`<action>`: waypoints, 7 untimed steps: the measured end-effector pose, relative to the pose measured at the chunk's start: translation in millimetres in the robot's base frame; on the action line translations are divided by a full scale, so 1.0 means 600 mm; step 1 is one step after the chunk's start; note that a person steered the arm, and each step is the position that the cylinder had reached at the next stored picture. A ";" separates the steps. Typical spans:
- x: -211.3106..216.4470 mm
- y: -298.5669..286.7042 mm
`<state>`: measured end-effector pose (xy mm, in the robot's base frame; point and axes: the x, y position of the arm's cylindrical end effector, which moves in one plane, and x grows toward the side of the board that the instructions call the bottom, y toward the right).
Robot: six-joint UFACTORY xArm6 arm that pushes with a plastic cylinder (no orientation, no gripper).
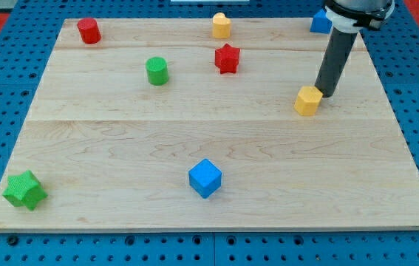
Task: Push the yellow hexagon towards the center left
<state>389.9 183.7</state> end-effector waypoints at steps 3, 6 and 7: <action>0.030 0.042; 0.047 -0.119; 0.061 -0.173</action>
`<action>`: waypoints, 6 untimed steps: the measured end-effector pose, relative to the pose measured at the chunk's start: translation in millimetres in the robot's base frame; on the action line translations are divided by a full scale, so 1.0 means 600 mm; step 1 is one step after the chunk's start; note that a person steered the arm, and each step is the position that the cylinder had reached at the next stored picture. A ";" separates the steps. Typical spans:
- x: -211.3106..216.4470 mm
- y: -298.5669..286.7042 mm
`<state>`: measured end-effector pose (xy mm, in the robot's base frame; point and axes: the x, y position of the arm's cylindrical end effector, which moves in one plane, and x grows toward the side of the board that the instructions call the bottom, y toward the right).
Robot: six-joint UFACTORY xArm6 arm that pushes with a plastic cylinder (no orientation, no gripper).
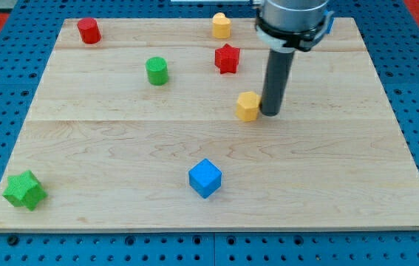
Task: Push the yellow hexagon towards the center left
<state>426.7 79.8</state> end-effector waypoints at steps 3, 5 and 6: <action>-0.039 -0.097; -0.057 -0.166; -0.088 -0.167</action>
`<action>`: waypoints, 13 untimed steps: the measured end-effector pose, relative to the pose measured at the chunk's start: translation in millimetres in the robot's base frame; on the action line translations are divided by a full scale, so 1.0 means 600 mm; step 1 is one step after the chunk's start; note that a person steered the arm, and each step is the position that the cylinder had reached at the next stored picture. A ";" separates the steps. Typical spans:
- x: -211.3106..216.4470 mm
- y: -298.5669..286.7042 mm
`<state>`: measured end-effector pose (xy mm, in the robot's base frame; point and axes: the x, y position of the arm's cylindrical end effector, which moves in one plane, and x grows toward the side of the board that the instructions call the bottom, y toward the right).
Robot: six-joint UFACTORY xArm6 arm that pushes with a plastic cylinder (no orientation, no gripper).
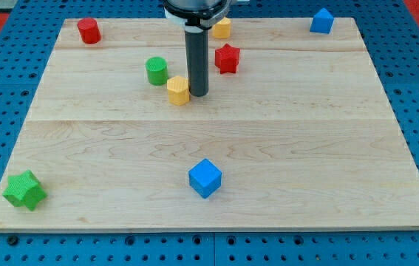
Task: Push the yellow hexagon towards the center left
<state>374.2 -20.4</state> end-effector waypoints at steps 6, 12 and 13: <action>0.052 -0.064; 0.111 -0.105; 0.081 -0.119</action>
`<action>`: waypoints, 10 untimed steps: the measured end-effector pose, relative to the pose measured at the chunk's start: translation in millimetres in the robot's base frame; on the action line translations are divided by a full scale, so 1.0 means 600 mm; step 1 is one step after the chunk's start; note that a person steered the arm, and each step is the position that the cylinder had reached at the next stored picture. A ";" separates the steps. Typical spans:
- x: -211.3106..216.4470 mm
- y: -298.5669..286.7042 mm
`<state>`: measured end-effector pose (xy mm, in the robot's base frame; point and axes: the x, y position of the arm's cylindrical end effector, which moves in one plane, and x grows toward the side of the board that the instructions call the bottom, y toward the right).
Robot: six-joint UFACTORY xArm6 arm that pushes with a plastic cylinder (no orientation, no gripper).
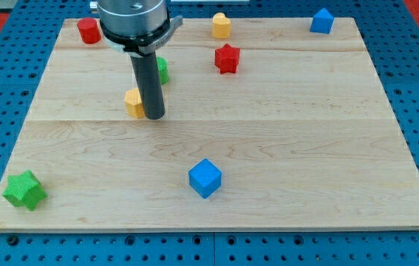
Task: Push the yellow hexagon towards the center left
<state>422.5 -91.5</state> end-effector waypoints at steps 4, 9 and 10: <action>-0.057 -0.078; -0.085 -0.183; -0.085 -0.191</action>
